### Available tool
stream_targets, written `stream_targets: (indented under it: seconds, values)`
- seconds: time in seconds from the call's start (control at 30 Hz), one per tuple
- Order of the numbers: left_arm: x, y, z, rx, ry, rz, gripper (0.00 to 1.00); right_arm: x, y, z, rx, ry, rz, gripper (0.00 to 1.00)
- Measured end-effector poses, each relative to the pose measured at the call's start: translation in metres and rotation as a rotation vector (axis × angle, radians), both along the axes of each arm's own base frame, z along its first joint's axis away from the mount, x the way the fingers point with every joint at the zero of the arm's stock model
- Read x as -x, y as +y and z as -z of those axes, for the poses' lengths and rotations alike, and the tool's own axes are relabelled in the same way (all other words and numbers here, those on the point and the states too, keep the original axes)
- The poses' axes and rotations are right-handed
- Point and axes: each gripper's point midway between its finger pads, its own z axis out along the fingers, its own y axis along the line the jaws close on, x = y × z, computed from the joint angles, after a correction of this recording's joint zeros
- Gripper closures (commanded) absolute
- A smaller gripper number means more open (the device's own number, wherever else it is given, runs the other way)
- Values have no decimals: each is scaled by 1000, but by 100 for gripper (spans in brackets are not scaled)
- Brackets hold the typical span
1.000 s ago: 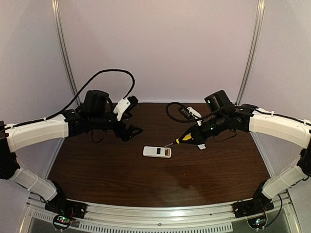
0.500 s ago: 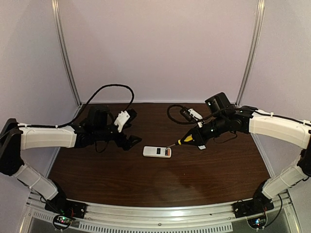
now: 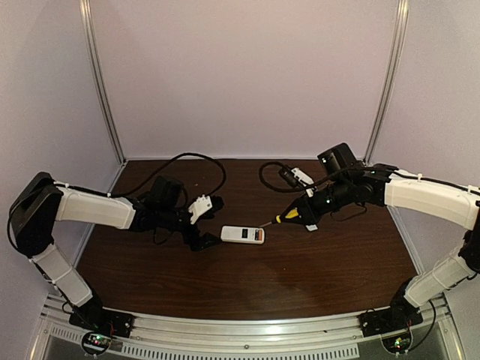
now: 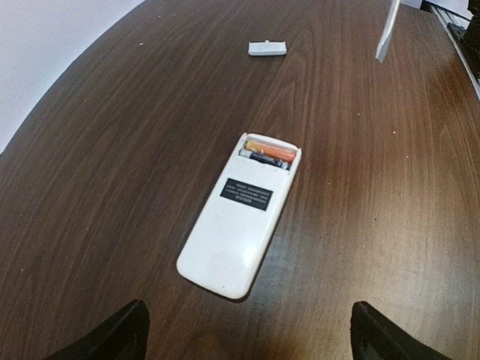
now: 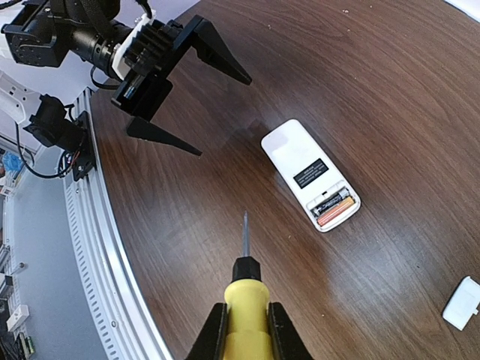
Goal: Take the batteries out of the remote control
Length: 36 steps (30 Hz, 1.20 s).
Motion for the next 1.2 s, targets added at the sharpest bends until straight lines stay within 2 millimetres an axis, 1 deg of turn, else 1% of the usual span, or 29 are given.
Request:
stream_targets:
  seconds: [0.17,0.37,0.53,0.83,0.9,1.03,1.2]
  values:
    - [7,-4,9,-8,2,66,4,1,-3,7,10,13,3,100]
    - [3,-6,27,-45,-4,89,3,2,-4,11,16,20,6,100]
    - [4,-7,41,-71,5,113,3,2,-5,13,22,19,10,100]
    - [-2,-11,53,-95,-3,141,3,-2,-9,14,29,0,31,100]
    - [-6,-15,53,-98,-15,150,4,-2,-10,13,27,-4,33,100]
    - [-21,-25,49,-87,-35,170,5,-2,-11,13,26,-10,37,100]
    - [-36,-30,45,-77,-38,190,8,0,-13,13,24,-13,42,100]
